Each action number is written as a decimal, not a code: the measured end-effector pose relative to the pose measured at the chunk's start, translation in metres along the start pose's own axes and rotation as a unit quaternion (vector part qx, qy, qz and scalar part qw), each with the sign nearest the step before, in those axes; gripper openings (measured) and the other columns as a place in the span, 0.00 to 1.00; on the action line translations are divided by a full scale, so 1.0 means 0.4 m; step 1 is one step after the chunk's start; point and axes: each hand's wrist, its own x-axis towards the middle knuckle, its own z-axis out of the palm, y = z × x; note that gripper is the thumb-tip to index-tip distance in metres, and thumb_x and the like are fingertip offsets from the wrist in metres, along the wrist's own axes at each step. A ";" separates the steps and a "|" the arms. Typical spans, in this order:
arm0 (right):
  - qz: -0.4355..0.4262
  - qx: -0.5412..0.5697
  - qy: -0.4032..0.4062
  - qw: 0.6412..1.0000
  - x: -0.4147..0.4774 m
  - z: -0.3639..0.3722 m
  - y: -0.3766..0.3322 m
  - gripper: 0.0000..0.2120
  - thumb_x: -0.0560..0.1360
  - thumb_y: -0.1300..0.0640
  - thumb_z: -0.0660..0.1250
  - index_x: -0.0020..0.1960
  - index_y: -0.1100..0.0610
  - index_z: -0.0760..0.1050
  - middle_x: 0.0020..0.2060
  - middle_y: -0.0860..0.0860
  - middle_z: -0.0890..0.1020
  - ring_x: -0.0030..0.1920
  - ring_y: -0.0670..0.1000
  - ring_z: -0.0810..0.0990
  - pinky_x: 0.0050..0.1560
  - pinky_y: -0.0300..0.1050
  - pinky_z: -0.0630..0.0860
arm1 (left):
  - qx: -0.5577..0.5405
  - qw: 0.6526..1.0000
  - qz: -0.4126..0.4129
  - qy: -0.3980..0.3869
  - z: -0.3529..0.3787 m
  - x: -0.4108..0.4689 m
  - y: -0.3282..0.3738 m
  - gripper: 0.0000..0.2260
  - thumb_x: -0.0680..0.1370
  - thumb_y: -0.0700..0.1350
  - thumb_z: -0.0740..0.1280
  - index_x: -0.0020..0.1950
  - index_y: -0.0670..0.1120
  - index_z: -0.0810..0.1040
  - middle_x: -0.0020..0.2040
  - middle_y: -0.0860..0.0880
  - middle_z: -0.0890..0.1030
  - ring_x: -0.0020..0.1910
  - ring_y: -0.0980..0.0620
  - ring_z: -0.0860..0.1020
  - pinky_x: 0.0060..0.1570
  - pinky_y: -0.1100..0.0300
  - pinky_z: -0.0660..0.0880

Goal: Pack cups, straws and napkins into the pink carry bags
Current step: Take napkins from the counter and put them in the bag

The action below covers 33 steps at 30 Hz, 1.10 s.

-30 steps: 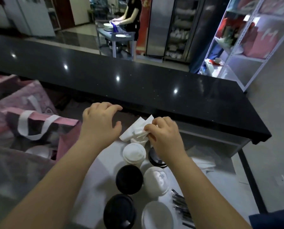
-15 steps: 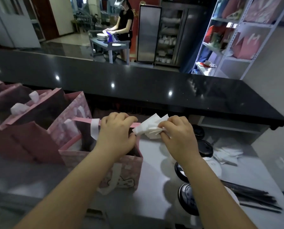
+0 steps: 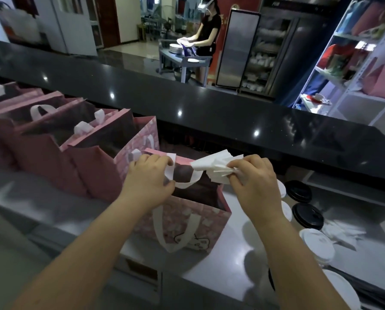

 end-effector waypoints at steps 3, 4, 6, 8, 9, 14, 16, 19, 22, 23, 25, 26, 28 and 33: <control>0.005 0.003 0.004 1.000 0.003 0.027 -0.034 0.09 0.68 0.64 0.74 0.48 0.56 0.82 0.42 0.50 0.78 0.44 0.48 0.70 0.45 0.44 0.70 | -0.060 0.997 -0.003 -0.040 -0.012 0.024 -0.052 0.14 0.68 0.51 0.72 0.52 0.52 0.77 0.48 0.54 0.78 0.49 0.51 0.75 0.49 0.56 0.73; 0.009 0.002 0.004 1.000 0.006 0.037 -0.048 0.09 0.69 0.63 0.74 0.48 0.56 0.82 0.43 0.49 0.78 0.45 0.49 0.70 0.45 0.43 0.69 | -0.079 0.995 0.004 -0.068 -0.015 0.035 -0.068 0.13 0.68 0.52 0.73 0.50 0.53 0.77 0.47 0.55 0.78 0.48 0.53 0.75 0.46 0.59 0.74; 0.028 0.001 0.004 1.000 0.011 0.061 -0.079 0.08 0.70 0.62 0.74 0.49 0.55 0.82 0.43 0.48 0.77 0.46 0.47 0.70 0.47 0.41 0.68 | -0.093 0.988 0.043 -0.115 -0.018 0.060 -0.098 0.13 0.68 0.52 0.73 0.51 0.54 0.78 0.48 0.56 0.78 0.49 0.55 0.76 0.46 0.61 0.74; 0.053 0.003 0.005 0.999 0.015 0.085 -0.113 0.08 0.70 0.61 0.73 0.49 0.54 0.82 0.44 0.47 0.77 0.46 0.47 0.69 0.48 0.40 0.67 | -0.082 0.982 0.107 -0.133 -0.016 0.089 -0.122 0.18 0.68 0.54 0.74 0.57 0.53 0.79 0.53 0.55 0.80 0.54 0.54 0.76 0.54 0.57 0.75; 0.063 -0.001 0.005 0.998 0.015 0.097 -0.130 0.08 0.70 0.61 0.73 0.49 0.54 0.82 0.44 0.47 0.77 0.47 0.47 0.69 0.48 0.41 0.67 | -0.083 0.977 0.135 -0.141 -0.017 0.101 -0.128 0.22 0.67 0.55 0.74 0.59 0.53 0.79 0.55 0.55 0.80 0.56 0.54 0.75 0.57 0.56 0.74; 0.119 -0.008 0.005 0.993 0.014 0.143 -0.191 0.06 0.71 0.61 0.73 0.48 0.54 0.82 0.44 0.47 0.78 0.48 0.50 0.74 0.49 0.43 0.73 | -0.161 0.940 0.232 -0.189 -0.008 0.138 -0.167 0.38 0.58 0.63 0.74 0.65 0.62 0.65 0.59 0.61 0.71 0.59 0.61 0.67 0.58 0.64 0.69; 0.142 0.005 0.002 0.990 0.006 0.153 -0.201 0.07 0.71 0.61 0.73 0.48 0.54 0.82 0.45 0.47 0.79 0.49 0.50 0.75 0.50 0.42 0.73 | -0.181 0.935 0.222 -0.211 0.004 0.144 -0.184 0.46 0.56 0.67 0.74 0.69 0.63 0.58 0.63 0.63 0.64 0.65 0.62 0.60 0.65 0.61 0.64; 0.159 0.034 -0.037 0.986 -0.016 0.163 -0.208 0.07 0.71 0.62 0.72 0.47 0.52 0.81 0.45 0.45 0.78 0.49 0.49 0.76 0.49 0.41 0.73 | -0.196 0.928 0.200 -0.248 0.016 0.153 -0.197 0.54 0.52 0.70 0.73 0.72 0.63 0.51 0.71 0.64 0.56 0.75 0.55 0.52 0.73 0.46 0.60; 0.156 -0.001 -0.107 0.982 -0.026 0.179 -0.204 0.09 0.72 0.63 0.69 0.48 0.51 0.81 0.44 0.43 0.76 0.50 0.48 0.74 0.48 0.41 0.72 | -0.208 0.915 0.214 -0.272 0.021 0.156 -0.195 0.59 0.52 0.69 0.76 0.74 0.65 0.45 0.76 0.64 0.49 0.78 0.52 0.43 0.74 0.41 0.55; 0.156 -0.031 -0.126 0.979 -0.023 0.186 -0.200 0.09 0.72 0.63 0.69 0.48 0.51 0.81 0.45 0.43 0.75 0.50 0.48 0.74 0.47 0.41 0.72 | -0.209 0.913 0.224 -0.269 0.023 0.156 -0.194 0.58 0.54 0.67 0.77 0.74 0.65 0.44 0.75 0.64 0.49 0.78 0.53 0.43 0.74 0.42 0.55; 0.150 -0.098 -0.153 0.972 -0.005 0.202 -0.194 0.10 0.74 0.62 0.67 0.51 0.51 0.81 0.47 0.45 0.76 0.51 0.51 0.73 0.46 0.44 0.72 | -0.204 0.912 0.239 -0.262 0.025 0.156 -0.194 0.58 0.56 0.63 0.79 0.73 0.66 0.43 0.74 0.67 0.48 0.77 0.56 0.40 0.75 0.47 0.52; 0.144 -0.124 -0.165 0.968 0.005 0.212 -0.191 0.11 0.74 0.62 0.66 0.54 0.52 0.81 0.49 0.47 0.76 0.52 0.52 0.73 0.46 0.46 0.73 | -0.202 0.913 0.242 -0.258 0.026 0.157 -0.196 0.58 0.56 0.62 0.79 0.73 0.66 0.42 0.74 0.68 0.47 0.77 0.57 0.39 0.75 0.49 0.51; 0.127 -0.157 -0.195 0.960 0.024 0.234 -0.186 0.16 0.75 0.62 0.65 0.61 0.51 0.78 0.55 0.49 0.76 0.56 0.54 0.72 0.49 0.47 0.72 | -0.203 0.914 0.247 -0.251 0.026 0.159 -0.201 0.57 0.56 0.62 0.79 0.73 0.66 0.41 0.74 0.67 0.47 0.77 0.58 0.39 0.74 0.52 0.50; 0.111 -0.146 -0.175 0.967 0.028 0.234 -0.184 0.16 0.73 0.63 0.66 0.60 0.54 0.78 0.56 0.50 0.78 0.57 0.55 0.73 0.50 0.46 0.70 | -0.253 0.911 0.240 -0.218 0.032 0.148 -0.218 0.48 0.59 0.63 0.75 0.72 0.69 0.50 0.74 0.63 0.55 0.77 0.58 0.47 0.73 0.51 0.55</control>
